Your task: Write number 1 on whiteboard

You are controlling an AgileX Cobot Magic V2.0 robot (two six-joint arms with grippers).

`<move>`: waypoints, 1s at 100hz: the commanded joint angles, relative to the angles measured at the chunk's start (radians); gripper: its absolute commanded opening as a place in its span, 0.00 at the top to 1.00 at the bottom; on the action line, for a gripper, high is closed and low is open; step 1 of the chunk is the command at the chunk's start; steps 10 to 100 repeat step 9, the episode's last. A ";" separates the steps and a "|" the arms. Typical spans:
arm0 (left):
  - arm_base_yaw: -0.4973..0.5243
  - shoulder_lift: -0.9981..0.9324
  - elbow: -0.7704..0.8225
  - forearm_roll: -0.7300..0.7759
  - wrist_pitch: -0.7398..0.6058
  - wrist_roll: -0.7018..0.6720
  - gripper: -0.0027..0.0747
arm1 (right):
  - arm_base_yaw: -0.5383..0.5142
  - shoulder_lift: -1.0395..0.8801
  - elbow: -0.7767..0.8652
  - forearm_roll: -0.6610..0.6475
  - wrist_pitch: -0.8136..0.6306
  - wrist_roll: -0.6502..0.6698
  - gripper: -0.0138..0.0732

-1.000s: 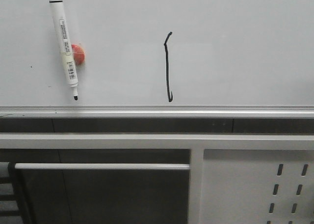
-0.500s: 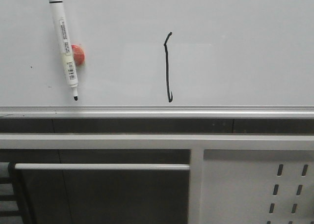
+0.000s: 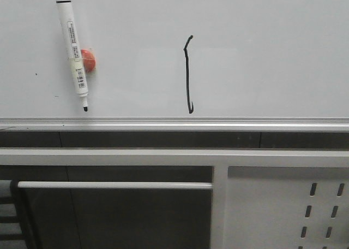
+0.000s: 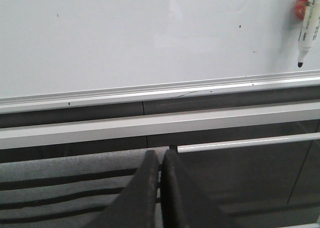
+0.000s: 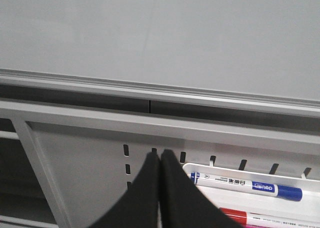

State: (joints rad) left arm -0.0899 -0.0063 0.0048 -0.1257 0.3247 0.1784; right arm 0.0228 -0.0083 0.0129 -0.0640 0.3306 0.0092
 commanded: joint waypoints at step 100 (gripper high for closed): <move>0.001 -0.027 0.022 -0.012 -0.073 -0.007 0.99 | -0.005 -0.021 0.028 -0.010 -0.030 -0.002 0.92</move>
